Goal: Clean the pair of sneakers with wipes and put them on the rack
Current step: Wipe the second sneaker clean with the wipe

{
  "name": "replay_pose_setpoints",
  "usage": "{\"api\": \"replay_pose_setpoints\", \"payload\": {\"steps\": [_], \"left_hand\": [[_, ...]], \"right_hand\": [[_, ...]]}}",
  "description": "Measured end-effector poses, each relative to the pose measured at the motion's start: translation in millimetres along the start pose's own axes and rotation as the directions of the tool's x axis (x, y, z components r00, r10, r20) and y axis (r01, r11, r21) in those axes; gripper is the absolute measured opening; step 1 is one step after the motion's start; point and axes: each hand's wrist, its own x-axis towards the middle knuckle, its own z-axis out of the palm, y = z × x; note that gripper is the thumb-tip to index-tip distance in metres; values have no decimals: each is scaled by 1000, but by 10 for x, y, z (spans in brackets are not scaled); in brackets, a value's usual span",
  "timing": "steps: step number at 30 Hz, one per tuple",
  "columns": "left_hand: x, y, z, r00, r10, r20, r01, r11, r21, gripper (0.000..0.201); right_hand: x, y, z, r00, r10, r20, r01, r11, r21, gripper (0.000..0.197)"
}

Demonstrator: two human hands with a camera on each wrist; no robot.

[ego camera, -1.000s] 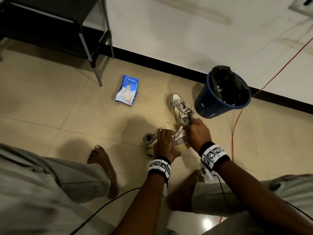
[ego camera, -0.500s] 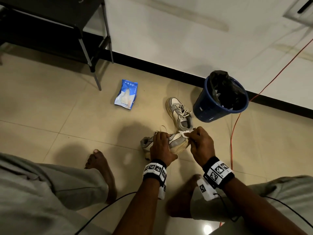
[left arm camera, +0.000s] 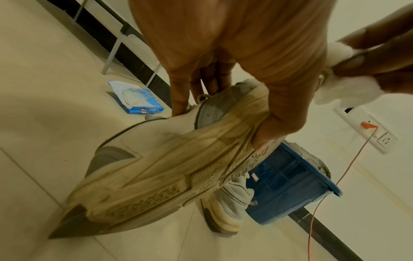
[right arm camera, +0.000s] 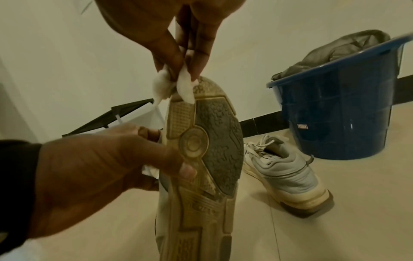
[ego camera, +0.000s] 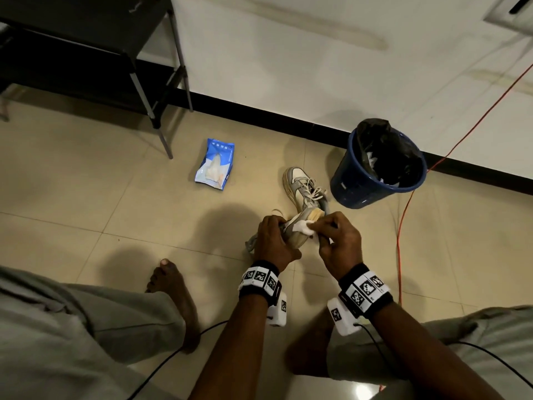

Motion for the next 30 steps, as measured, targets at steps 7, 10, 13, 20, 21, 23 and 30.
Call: {"api": "replay_pose_setpoints", "payload": {"steps": [7,10,13,20,21,23,30], "left_hand": [[-109,-20,44,997,80,-22,-77,993,88,81],[-72,-35,43,992,106,-66,-101,992,80,75],[-40,-45,34,995,76,-63,-71,994,87,71],[-48,-32,110,961,231,-150,-209,967,148,50],[-49,-41,112,962,222,-161,-201,970,136,47],[-61,-77,131,962,224,-157,-203,970,137,46],[-128,3,223,995,98,34,-104,954,282,83]], "right_hand": [[183,63,-36,976,215,-36,-215,977,3,31],[-3,-146,37,995,99,29,-99,995,-12,31],[-87,-209,39,995,-31,94,37,998,-57,29],[-319,-223,70,939,-169,300,239,946,-218,35],[-338,-225,88,930,-182,320,265,934,-238,35],[-395,-249,96,912,-198,358,301,917,-260,34],[-30,-121,-128,989,143,39,-115,908,-403,25]]}}
